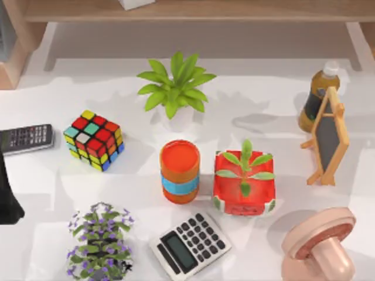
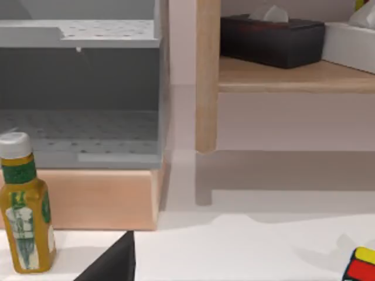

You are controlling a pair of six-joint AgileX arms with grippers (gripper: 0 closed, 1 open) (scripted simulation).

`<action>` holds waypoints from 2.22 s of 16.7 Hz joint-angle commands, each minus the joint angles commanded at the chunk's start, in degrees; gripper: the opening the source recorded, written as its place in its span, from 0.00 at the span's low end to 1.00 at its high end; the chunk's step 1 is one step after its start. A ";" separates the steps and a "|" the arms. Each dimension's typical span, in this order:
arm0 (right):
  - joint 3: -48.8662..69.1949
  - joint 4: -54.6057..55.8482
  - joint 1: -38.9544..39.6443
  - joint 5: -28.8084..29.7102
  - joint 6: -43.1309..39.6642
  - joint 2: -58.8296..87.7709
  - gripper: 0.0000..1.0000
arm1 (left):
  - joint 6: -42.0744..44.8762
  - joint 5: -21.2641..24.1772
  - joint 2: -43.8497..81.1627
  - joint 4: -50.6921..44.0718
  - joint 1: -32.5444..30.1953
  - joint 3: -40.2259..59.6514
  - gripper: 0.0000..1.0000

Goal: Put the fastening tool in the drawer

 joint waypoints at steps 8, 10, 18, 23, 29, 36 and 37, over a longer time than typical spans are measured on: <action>7.56 -0.85 0.81 2.32 9.41 -20.56 0.00 | 0.00 0.00 0.00 0.00 0.00 0.00 1.00; 9.78 0.13 0.88 3.17 11.43 -24.19 0.00 | 0.00 0.00 0.00 0.00 0.00 0.00 1.00; 8.86 3.07 0.34 4.77 10.51 -20.17 0.00 | 0.00 0.00 0.00 0.00 0.00 0.00 1.00; 1.93 3.82 -0.80 2.76 4.75 -9.58 0.00 | 0.00 0.00 0.00 0.00 0.00 0.00 1.00; -4.13 3.11 -0.04 0.12 -0.47 0.66 0.00 | 0.00 0.00 0.00 0.00 0.00 0.00 1.00; -4.33 3.07 -0.06 0.08 -0.56 0.89 0.15 | 0.00 0.00 0.00 0.00 0.00 0.00 1.00; -4.33 3.07 -0.06 0.08 -0.56 0.89 0.23 | 0.00 0.00 0.00 0.00 0.00 0.00 1.00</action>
